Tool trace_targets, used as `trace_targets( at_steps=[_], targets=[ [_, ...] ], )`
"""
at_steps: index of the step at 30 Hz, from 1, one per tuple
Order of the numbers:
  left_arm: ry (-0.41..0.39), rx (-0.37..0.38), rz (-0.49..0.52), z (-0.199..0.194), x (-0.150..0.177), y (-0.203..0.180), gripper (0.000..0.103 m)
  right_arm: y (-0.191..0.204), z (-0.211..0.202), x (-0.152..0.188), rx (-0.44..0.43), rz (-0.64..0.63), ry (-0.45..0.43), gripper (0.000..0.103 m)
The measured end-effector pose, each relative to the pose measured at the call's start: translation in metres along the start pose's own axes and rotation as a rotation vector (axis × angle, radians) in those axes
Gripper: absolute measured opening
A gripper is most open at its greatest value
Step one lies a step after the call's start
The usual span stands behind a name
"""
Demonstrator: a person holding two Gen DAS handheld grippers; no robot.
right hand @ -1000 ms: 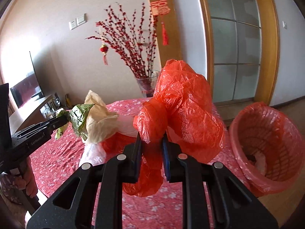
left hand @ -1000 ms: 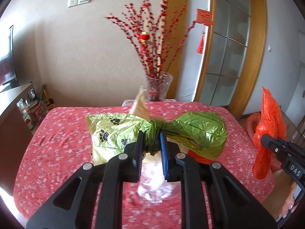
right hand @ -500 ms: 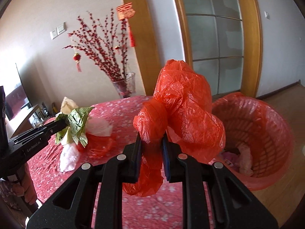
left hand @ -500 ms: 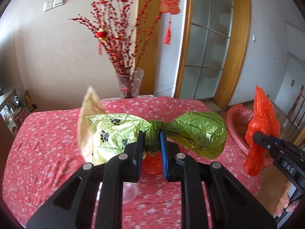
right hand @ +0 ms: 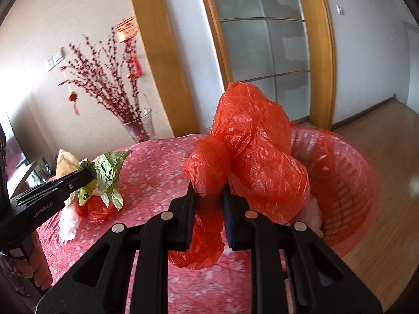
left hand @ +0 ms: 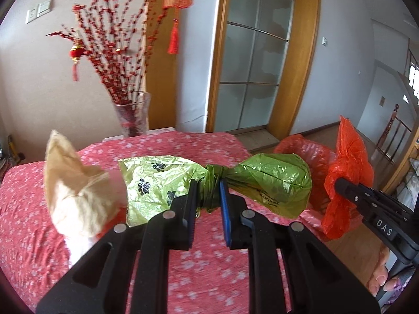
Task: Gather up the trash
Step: 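Carry the green and red bags over the wastebasket and open both tools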
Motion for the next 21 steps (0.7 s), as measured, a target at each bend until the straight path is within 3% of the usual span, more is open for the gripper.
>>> trace_targets(
  at_steps=[14,21],
  targets=[
    [0.022,0.12,0.058,0.024,-0.007,-0.08,0.017,-0.078,-0.02,-0.013,0.112,0.065,-0.034,0.02],
    [0.035,0.174,0.072,0.037,-0.013,-0.114,0.017,-0.099,-0.021,-0.02,0.147,0.069,-0.039,0.02]
  ],
)
Point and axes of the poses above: each gripper's, at about its wrist camera, not at the fingertips, and z roughly the way its jaws point, y to its left, x to its underside, the point moved 8 cm from there along z, roughly the way its jaws point, and after that the axes turned 11 degrees about -x, right-handed, at the moved point
